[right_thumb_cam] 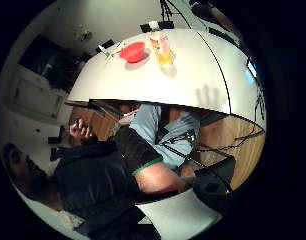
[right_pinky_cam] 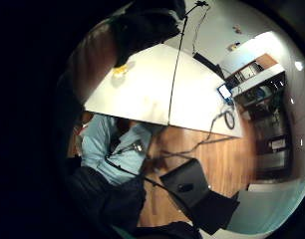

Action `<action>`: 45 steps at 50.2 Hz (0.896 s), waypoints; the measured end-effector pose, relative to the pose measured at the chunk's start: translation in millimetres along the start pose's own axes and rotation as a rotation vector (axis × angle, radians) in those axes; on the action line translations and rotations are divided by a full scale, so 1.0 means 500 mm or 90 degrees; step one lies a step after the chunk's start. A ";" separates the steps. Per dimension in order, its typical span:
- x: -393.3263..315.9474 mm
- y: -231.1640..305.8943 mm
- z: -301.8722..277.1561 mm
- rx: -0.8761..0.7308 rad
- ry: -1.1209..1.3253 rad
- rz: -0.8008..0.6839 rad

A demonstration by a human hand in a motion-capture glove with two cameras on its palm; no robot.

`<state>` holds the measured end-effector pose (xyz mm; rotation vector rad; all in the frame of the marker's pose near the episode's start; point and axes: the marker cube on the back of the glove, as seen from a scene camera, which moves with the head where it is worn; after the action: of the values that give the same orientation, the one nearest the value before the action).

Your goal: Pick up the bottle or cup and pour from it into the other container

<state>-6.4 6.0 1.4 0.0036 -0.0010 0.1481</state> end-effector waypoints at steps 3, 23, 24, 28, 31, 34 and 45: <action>0.007 -0.014 0.001 0.005 -0.003 -0.039; 0.049 -0.156 0.064 0.086 -0.082 0.046; 0.052 -0.165 0.076 0.084 -0.093 0.037; 0.056 -0.170 0.124 0.019 -0.126 0.020; 0.056 -0.219 0.163 0.037 -0.143 0.010; 0.053 -0.268 0.204 0.065 -0.170 -0.025; -0.007 -0.390 0.330 -0.015 -0.338 0.090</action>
<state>18.6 -188.0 165.6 0.0200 -0.5340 0.2855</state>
